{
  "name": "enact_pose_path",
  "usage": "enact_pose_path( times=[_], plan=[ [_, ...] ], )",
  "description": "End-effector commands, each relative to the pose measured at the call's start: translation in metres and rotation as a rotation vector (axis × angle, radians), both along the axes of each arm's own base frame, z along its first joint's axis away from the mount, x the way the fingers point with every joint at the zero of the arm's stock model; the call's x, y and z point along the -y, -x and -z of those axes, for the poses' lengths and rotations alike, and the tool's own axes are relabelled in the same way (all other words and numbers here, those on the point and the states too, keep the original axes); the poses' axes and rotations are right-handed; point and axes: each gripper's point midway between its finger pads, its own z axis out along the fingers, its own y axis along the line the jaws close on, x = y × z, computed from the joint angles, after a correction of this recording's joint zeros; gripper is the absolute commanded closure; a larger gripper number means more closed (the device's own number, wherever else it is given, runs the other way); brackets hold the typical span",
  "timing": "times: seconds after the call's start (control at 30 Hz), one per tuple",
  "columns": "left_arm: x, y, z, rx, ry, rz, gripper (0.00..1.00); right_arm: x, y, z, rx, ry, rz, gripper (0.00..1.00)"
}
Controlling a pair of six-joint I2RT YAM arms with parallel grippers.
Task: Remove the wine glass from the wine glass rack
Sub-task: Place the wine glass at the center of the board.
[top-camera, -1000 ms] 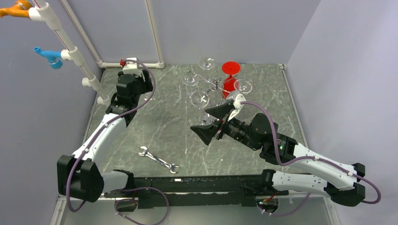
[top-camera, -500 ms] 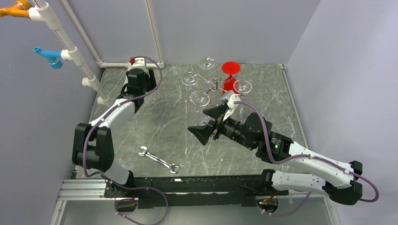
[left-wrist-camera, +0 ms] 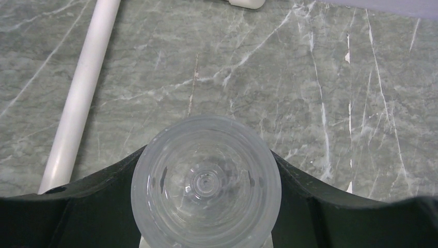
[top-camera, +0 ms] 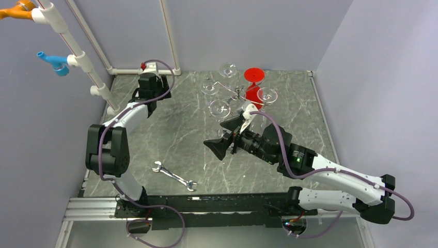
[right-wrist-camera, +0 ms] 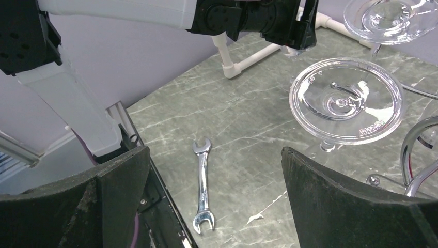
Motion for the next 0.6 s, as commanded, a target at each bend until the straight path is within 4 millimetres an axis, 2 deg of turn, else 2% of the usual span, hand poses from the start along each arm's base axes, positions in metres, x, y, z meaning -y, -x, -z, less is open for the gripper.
enact_pose_path(
  times=[0.0,0.23,0.5,0.57],
  plan=[
    [0.003,-0.013,-0.024,0.086,0.036,0.011,1.00,0.001,-0.002,-0.024,0.042,-0.066,0.016,0.00],
    [0.000,-0.015,-0.009,0.058,0.020,-0.001,1.00,0.003,-0.002,-0.022,0.042,-0.064,0.020,0.00],
    [-0.005,-0.011,0.002,0.044,0.008,-0.029,0.92,0.010,-0.001,-0.025,0.045,-0.077,0.028,0.00],
    [-0.006,-0.009,0.004,0.038,0.006,-0.038,0.86,0.011,0.000,-0.025,0.043,-0.077,0.028,0.00]
  ],
)
